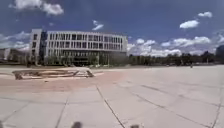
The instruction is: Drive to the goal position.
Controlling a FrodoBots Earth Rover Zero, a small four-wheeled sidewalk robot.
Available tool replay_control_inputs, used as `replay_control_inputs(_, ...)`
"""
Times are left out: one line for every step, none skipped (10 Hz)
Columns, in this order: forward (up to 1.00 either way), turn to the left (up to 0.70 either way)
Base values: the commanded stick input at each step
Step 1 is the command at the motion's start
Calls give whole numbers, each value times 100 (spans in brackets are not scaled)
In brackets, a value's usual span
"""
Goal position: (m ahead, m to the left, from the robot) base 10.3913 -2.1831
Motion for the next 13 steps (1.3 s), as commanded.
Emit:
replay_control_inputs(70, 0)
replay_control_inputs(70, 0)
replay_control_inputs(70, 0)
replay_control_inputs(70, 0)
replay_control_inputs(70, 0)
replay_control_inputs(70, 0)
replay_control_inputs(70, -34)
replay_control_inputs(70, -34)
replay_control_inputs(70, -35)
replay_control_inputs(70, -31)
replay_control_inputs(70, -15)
replay_control_inputs(70, -3)
replay_control_inputs(70, -1)
